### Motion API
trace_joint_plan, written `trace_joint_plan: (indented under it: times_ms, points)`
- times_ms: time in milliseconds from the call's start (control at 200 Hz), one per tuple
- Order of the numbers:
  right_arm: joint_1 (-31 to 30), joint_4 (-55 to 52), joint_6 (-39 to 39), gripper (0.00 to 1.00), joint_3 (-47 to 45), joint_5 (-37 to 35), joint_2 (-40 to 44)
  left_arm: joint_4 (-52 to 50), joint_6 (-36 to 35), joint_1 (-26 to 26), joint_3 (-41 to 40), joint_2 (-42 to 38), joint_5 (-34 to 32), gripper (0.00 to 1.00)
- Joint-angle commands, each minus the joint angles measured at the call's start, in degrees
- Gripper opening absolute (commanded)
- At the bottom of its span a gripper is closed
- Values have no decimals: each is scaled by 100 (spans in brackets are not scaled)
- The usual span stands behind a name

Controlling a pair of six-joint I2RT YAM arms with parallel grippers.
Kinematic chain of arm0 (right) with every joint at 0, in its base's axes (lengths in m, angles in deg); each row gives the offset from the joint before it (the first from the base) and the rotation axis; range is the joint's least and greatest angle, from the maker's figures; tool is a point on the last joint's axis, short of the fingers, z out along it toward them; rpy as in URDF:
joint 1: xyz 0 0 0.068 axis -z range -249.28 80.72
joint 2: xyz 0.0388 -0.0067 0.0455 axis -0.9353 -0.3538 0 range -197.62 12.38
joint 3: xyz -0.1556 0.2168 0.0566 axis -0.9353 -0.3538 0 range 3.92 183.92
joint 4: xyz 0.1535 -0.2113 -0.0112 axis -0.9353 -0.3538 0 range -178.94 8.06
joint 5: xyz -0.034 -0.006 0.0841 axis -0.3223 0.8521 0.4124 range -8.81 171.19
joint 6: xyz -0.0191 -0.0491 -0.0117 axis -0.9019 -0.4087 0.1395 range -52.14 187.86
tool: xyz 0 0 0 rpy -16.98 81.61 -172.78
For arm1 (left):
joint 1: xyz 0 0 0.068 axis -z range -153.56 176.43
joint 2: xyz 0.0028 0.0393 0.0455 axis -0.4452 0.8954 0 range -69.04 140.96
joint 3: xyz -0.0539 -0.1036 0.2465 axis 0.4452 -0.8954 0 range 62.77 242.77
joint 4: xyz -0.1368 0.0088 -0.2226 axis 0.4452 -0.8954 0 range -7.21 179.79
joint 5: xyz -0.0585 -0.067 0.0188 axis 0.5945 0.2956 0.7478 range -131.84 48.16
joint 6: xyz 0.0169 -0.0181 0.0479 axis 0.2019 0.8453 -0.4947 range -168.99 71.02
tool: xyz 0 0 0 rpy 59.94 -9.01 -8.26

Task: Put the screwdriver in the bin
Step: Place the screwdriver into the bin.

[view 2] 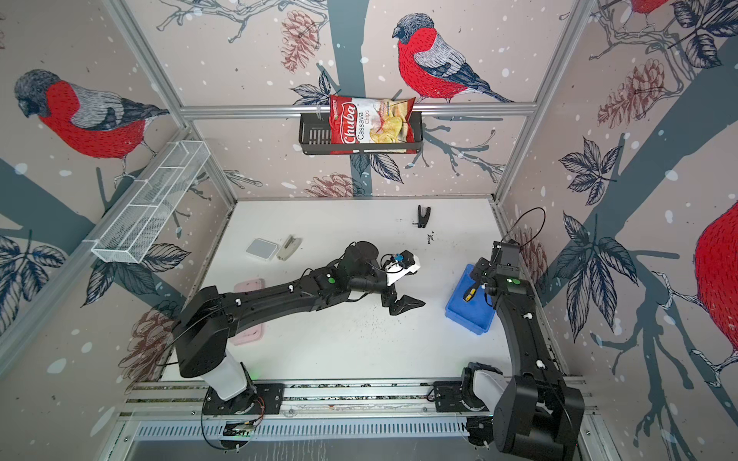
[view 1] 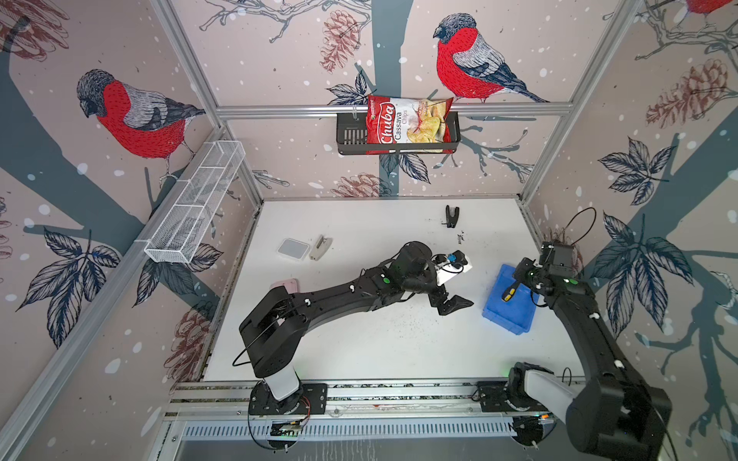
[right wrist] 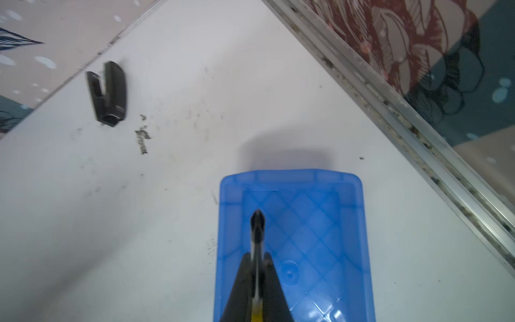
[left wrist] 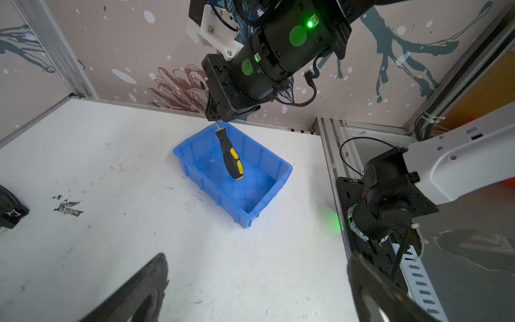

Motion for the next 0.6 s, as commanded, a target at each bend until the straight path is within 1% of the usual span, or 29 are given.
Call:
trace_joint_plan:
  times_ms: [0,75,230,340,375,450,550,595]
  points:
    - [9,-99,103,0,-77,-344,-234,36,-138,16,64,23,-83,98]
    - [11,5,168,0,-192,-314,-426,-4,-177,18,73,31,-103,99]
    - [9,344,328,0,-355,-16,-639,-121,-284,18,58,-3,-207,98]
    - [4,545,401,0,-445,13,-845,-132,-301,18,48,-17,-242,98]
    - [4,591,391,0,-454,16,-1071,-132,-302,16,53,-17,-240,98]
    - [4,704,369,3,-465,-65,-1251,-130,-311,13,47,-29,-259,99]
    - [3,918,371,10,-498,-124,-1422,-111,-306,18,31,-46,-251,98]
    - [4,993,398,12,-507,-110,-1497,-45,-291,17,4,-66,-239,98]
